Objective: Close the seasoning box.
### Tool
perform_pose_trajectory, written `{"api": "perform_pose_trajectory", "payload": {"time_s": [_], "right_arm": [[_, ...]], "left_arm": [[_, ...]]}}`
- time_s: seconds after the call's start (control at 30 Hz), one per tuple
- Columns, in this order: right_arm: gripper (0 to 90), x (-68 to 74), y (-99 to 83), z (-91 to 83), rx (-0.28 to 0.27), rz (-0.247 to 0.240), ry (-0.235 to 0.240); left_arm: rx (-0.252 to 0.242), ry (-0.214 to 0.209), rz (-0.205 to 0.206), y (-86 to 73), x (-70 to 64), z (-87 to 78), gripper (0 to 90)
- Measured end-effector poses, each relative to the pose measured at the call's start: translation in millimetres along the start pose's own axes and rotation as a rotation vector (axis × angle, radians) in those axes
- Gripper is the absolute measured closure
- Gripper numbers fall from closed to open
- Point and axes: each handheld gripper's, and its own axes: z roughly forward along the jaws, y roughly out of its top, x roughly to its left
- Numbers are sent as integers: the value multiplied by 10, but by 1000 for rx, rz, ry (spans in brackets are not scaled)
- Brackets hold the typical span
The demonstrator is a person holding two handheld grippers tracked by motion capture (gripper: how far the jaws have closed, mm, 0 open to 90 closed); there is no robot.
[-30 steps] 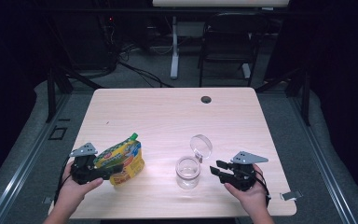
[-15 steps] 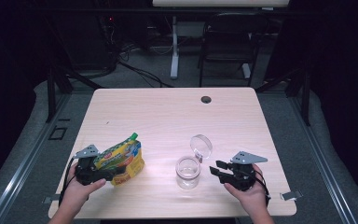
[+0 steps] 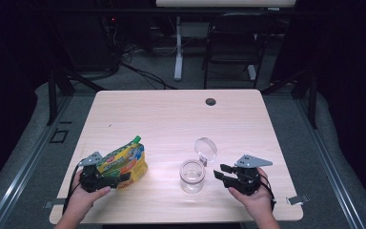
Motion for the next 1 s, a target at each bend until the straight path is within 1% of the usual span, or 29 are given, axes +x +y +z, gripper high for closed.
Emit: {"api": "perform_pose_trajectory", "payload": {"time_s": [0.07, 0.1, 0.3, 0.33, 0.47, 0.63, 0.67, 0.7, 0.73, 0.8, 0.9, 0.93, 1.0], "right_arm": [[603, 2, 0, 3, -2, 1, 0], [603, 1, 0, 4, -3, 0, 1], [602, -5, -2, 8, -1, 2, 4], [602, -5, 0, 7, 2, 1, 2], [601, -3, 0, 12, 2, 0, 5], [601, -1, 0, 21, 3, 0, 10], [601, -2, 0, 22, 2, 0, 11], [601, -4, 1, 23, 0, -2, 11], [601, -4, 2, 24, 0, -2, 11], [601, -3, 2, 24, 1, -2, 13], [600, 0, 1, 28, -2, 0, 14], [600, 0, 1, 29, -3, 1, 16], [600, -5, 3, 24, 1, -2, 13]], "left_arm": [[12, -4, 0, -16, 10, 15, 349], [6, -9, 0, -28, 16, 30, 354], [20, -15, 0, -79, 34, 72, 361], [12, -19, -2, -88, 35, 82, 362], [25, -24, -10, -119, 50, 113, 367], [22, -18, -9, -146, 48, 138, 367], [19, -24, -10, -154, 53, 146, 366], [8, -22, -11, -163, 54, 153, 365], [8, -23, -10, -166, 55, 153, 365], [-2, -28, -20, -179, 56, 161, 365], [-4, -25, -21, -202, 61, 176, 365], [-6, -32, -20, -212, 69, 185, 364], [-6, -34, -23, -222, 76, 191, 363]]}}
